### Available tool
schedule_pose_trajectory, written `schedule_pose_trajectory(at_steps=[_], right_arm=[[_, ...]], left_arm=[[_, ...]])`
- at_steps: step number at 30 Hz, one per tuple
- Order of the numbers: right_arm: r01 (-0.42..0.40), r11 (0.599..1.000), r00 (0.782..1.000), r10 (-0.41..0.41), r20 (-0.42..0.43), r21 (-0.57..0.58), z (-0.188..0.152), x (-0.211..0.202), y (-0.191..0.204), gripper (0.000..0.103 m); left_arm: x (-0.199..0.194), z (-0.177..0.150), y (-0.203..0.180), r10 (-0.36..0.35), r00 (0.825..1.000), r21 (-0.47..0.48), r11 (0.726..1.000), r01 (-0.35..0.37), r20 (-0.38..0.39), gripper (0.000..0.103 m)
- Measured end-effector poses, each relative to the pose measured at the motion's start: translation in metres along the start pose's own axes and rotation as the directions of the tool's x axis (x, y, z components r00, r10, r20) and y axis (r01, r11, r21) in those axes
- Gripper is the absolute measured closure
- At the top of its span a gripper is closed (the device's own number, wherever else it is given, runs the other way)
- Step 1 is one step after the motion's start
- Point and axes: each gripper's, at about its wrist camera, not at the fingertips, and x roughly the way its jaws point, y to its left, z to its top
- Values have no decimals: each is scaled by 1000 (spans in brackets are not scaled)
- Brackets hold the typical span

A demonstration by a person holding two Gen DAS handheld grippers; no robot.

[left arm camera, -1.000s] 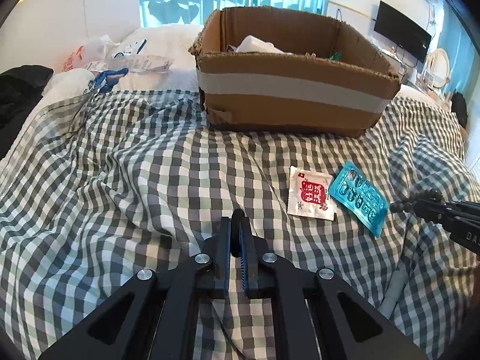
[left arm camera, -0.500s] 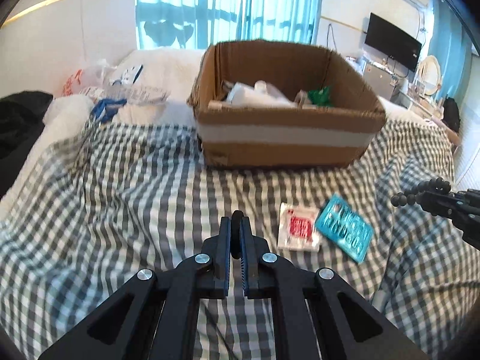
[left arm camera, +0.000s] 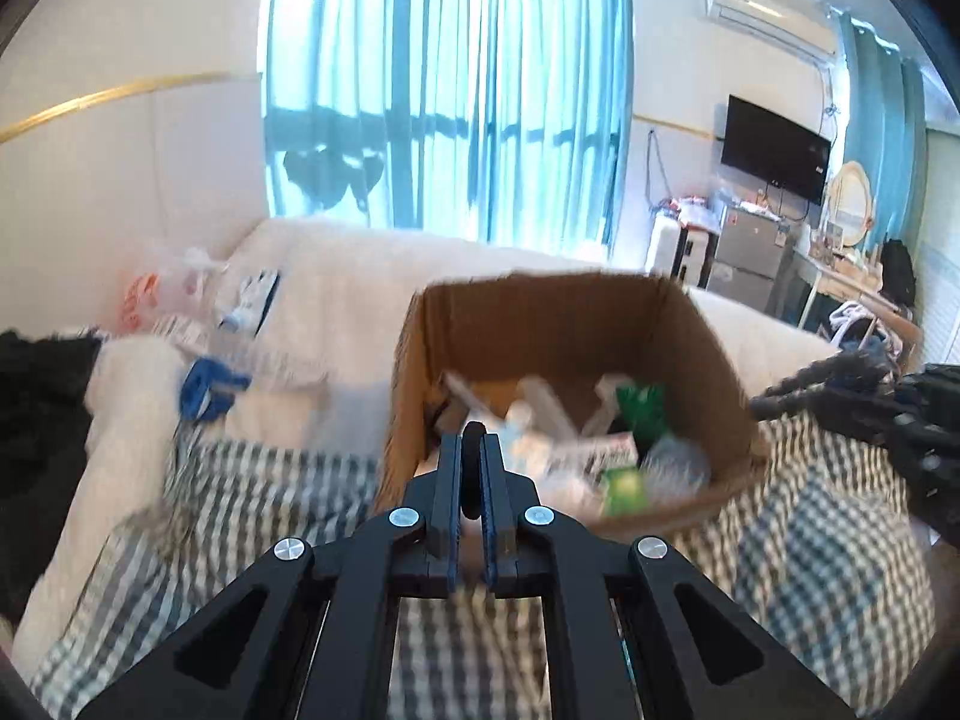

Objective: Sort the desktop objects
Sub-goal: 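Carry the rubber ring and bracelet into the cardboard box and release both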

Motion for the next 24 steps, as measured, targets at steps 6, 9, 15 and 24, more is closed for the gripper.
schedule_pose_trajectory(at_steps=[6,9,15,24], right_arm=[[-17,1000,1000,17,-6,19,19,38,-15,92],[-19,1000,999,20,-35,24,23,67,-25,92],[-37,998,992,44,-120,59,16,122,-43,91],[30,997,994,-23,-103,73,6,87,-50,65]], left_arm=[[39,30,-13,-15,1000,35,999,15,-2,97],[64,36,-17,-16,1000,55,998,17,-14,97],[118,32,-24,3,998,97,995,3,-62,97],[121,15,-30,69,994,155,986,-54,-90,5]])
